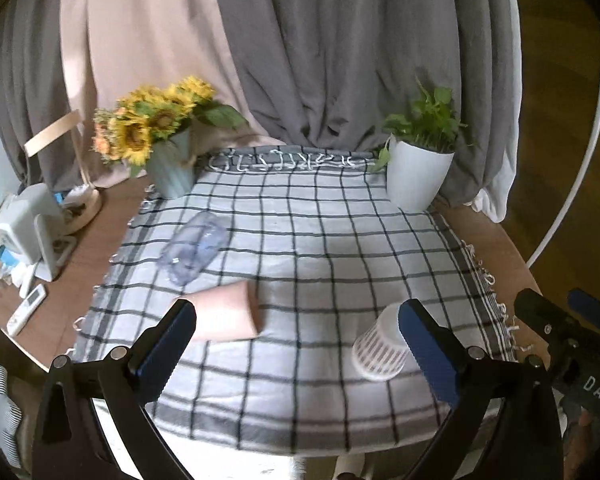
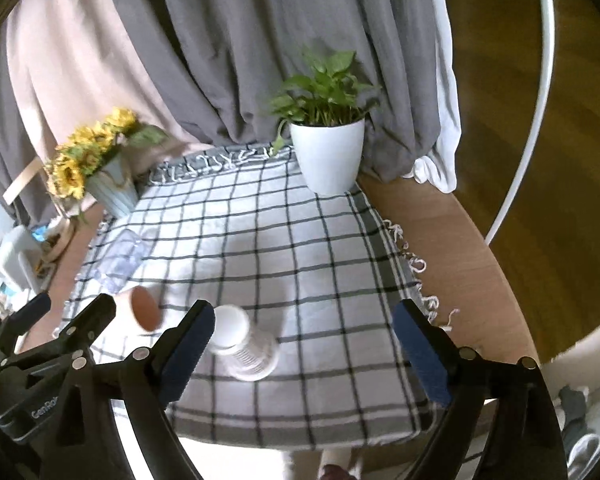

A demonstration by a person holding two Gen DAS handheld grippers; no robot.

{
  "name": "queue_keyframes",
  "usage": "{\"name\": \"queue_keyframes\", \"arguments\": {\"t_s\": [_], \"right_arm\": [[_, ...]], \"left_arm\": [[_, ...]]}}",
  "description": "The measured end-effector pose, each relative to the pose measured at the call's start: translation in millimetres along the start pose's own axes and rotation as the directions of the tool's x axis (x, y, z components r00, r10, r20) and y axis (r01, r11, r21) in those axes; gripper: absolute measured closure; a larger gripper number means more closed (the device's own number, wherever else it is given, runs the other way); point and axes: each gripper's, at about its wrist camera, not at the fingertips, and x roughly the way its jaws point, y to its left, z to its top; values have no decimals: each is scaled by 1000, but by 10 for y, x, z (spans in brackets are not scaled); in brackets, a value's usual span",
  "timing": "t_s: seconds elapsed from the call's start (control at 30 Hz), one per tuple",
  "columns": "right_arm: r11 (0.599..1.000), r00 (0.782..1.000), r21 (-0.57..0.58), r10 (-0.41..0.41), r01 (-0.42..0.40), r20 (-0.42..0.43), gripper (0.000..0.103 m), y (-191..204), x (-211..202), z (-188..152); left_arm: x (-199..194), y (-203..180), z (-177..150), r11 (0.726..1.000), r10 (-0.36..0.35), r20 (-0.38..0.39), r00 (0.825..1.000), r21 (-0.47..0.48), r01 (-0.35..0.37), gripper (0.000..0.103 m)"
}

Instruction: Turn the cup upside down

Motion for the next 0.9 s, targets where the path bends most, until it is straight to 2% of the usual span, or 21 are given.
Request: {"name": "queue_keyframes", "arguments": {"t_s": [0.23,0.47,0.6,0.7,0.9], "right_arm": [[1000,999,0,11,-11,43,12,325,-476,-370],[1000,998,1,-11,11,62,11,510,-837,-689],[1000,998,4,-23,22,67,11,555,-974,-793],[1000,996,-12,-26,27,82,11,584,-1061,-852],[999,995,-41,-23,27,100,11,618,-1181,-862]], "left_arm": [[-471,334,-268,1000,7,23,1000,7,-7,0],[-773,435,-461,999,12,30,999,46,-13,0],[-865,480,-527,999,8,33,999,49,-10,0],[-927,485,-575,998,30,51,998,46,-33,0],[-1039,522,-628,999,31,54,998,27,-33,0]]}}
